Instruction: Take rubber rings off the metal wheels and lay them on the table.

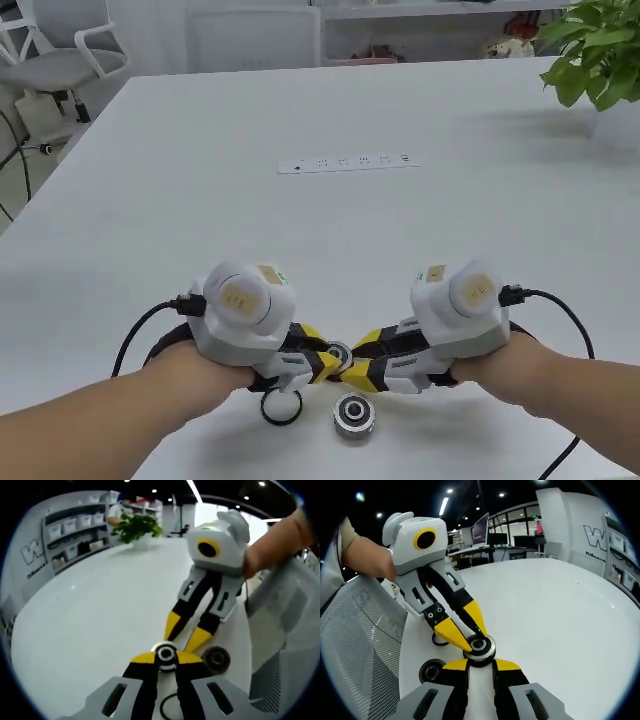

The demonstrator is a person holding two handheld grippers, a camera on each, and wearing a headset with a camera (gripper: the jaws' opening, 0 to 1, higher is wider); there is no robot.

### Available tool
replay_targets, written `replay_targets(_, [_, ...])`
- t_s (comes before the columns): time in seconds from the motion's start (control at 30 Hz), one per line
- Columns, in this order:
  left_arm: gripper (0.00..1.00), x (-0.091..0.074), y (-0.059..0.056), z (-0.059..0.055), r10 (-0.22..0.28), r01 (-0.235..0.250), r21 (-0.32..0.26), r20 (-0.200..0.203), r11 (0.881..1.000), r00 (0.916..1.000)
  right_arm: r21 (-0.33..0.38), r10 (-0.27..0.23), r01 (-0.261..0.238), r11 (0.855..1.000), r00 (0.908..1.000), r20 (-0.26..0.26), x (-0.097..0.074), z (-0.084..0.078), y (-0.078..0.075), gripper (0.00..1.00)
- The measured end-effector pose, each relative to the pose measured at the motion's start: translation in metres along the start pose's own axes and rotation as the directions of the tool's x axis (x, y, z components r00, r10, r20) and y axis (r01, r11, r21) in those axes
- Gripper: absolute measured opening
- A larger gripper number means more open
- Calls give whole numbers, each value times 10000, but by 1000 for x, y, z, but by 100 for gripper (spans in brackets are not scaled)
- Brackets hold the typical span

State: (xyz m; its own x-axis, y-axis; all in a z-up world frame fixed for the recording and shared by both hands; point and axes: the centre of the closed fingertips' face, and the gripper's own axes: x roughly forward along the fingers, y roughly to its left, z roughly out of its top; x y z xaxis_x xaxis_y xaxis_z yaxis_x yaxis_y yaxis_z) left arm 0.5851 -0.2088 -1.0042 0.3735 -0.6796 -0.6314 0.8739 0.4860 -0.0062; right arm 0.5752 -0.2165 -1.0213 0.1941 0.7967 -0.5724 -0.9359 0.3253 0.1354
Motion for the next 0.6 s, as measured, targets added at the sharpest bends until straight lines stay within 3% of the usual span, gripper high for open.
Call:
replay_targets(0.27, [13,0,0,0,64,-64,-25,4,10000,10000,-41,-109,108,9999,9999,-58,-2,-2,-3,4])
replay_targets(0.6, [13,0,0,0,127,-127,-34,-4,9999,9999,237,-323,326,9992,9994,-105,-2,-2,-5,0])
